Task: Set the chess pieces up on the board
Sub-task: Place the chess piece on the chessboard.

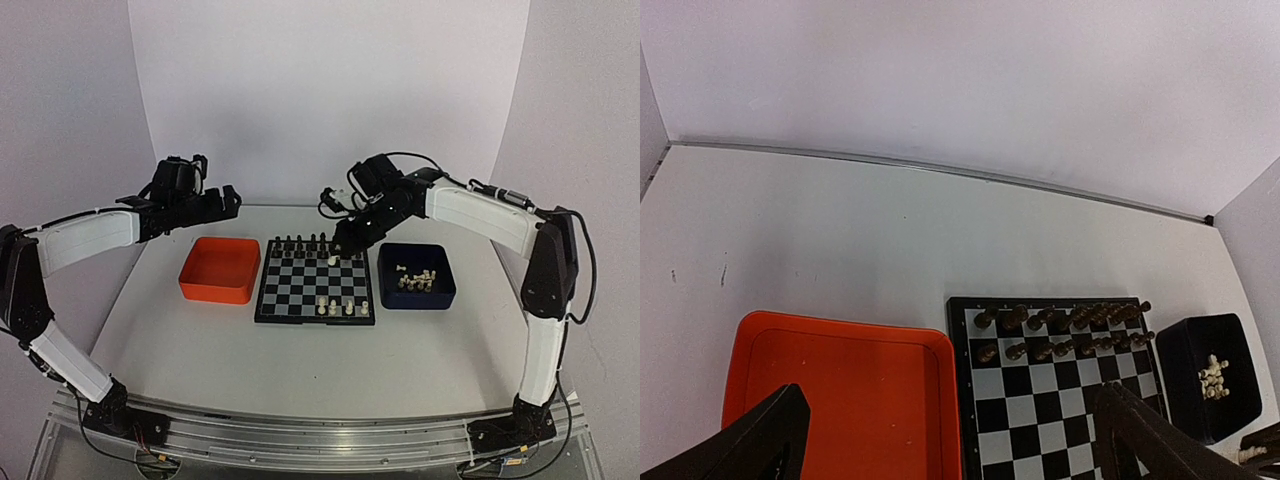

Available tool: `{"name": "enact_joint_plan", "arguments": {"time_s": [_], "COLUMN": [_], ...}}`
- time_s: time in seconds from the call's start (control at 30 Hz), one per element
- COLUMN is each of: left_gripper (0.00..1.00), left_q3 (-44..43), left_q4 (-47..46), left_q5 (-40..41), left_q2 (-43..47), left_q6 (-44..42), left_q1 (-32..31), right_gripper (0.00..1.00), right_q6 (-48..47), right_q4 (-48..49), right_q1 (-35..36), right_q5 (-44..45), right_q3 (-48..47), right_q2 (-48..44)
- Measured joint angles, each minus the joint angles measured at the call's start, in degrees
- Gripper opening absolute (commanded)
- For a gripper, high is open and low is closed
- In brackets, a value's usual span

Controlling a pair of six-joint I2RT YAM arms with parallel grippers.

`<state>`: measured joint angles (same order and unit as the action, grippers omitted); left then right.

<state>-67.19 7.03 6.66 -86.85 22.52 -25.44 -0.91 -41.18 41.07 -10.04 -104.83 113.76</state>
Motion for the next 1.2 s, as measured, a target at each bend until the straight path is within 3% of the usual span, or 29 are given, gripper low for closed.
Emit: {"name": "enact_joint_plan", "arguments": {"time_s": [0.47, 1.2], "left_gripper": [1.00, 1.00], "left_q3": [6.1, 6.1], "left_q4": [1.3, 3.5], "left_q5": [1.5, 2.5], "left_q2": [5.7, 6.2], "left_q6": [3.0, 3.1], "left_q1": [0.0, 0.0], "right_gripper": [0.00, 0.00], "right_q6": [-9.7, -15.5], "right_q4": [-7.2, -11.0], "right_q1": [7.2, 7.8], "right_q5": [-1.0, 2.1], "right_q3": [-11.8, -17.3], "right_q2": [13.5, 21.8]}}
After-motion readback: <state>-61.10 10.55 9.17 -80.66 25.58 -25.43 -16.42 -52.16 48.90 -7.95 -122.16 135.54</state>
